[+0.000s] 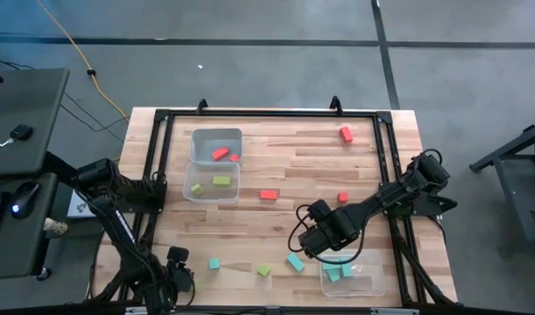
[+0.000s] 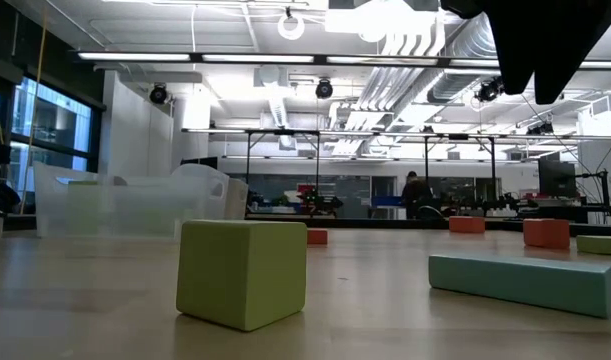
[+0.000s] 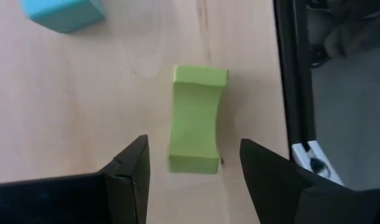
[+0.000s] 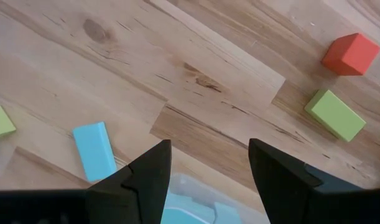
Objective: Sort & place blocks by color
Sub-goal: Put the green block into the top transparent bin, then put the orange block into the gray bin
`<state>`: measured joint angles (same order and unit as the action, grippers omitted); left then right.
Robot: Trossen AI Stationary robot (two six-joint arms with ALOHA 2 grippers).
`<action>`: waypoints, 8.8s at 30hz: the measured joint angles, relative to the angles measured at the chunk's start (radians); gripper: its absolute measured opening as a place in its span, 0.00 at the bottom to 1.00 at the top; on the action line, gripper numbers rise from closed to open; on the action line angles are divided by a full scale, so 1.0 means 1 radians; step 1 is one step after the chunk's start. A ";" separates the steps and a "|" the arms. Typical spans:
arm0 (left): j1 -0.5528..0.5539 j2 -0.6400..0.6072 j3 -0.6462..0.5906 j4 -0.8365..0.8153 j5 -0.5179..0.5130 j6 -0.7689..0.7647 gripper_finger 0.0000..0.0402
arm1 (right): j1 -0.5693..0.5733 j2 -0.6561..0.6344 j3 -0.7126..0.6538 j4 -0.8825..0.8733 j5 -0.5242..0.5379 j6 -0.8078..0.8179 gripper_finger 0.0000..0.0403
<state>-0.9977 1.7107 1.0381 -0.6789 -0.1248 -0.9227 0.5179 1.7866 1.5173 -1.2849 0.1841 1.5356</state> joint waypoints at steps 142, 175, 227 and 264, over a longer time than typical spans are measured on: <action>1.144 -0.407 -0.405 0.012 0.108 0.600 0.02 | -0.512 0.000 0.000 0.139 0.048 -0.682 0.51; 1.156 -0.406 -0.374 -0.002 0.142 0.615 0.26 | -0.584 0.000 0.000 0.350 -0.193 -1.014 0.51; 1.157 -0.757 0.033 -0.275 0.023 0.585 0.26 | -0.534 0.337 0.000 0.618 -0.184 -1.432 0.63; 1.228 -0.757 0.033 -0.249 -0.075 0.328 0.26 | -0.532 0.218 -0.002 0.616 -0.162 -1.350 0.26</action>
<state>0.2298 0.9539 1.0710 -0.9277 -0.1997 -0.5944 -0.0139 2.0046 1.5158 -0.6689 0.0223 0.1851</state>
